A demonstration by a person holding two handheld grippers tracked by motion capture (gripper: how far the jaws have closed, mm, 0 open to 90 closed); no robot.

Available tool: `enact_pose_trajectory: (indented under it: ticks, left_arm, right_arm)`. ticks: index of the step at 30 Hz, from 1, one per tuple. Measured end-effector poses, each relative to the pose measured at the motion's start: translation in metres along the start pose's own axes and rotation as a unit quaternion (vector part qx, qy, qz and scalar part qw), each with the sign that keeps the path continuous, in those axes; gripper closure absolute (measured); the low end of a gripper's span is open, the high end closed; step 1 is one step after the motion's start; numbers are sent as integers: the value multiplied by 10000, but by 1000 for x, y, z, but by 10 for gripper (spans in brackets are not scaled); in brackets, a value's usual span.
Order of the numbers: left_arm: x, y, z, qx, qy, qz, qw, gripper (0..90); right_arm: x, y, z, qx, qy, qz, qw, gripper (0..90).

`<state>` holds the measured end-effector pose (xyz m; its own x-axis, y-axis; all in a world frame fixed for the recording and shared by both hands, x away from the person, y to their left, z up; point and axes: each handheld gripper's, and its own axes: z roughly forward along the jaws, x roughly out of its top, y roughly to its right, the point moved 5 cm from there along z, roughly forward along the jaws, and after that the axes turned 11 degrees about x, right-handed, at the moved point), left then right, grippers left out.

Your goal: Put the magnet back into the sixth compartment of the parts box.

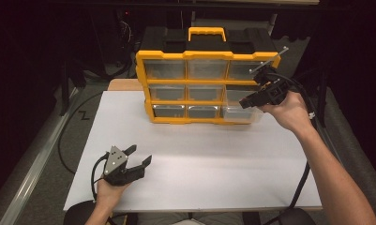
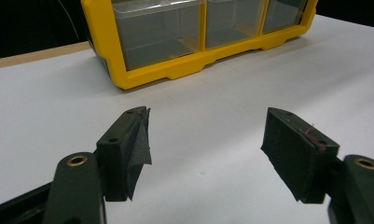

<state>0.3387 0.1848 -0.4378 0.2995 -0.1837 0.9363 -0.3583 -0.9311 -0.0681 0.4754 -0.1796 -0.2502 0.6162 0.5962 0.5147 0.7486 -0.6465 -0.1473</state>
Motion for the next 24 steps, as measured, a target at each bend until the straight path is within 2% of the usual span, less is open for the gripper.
enact_pose_trajectory:
  ticks: [10,24]
  left_arm:
    - [0,0,0,3,13,-19,10000,318]
    - [0,0,0,-5,0,-4,10000,318]
  right_arm:
    - [5,8,8,-170,-1,113,9998,646]
    - [7,21,16,-284,21,293,9992,641]
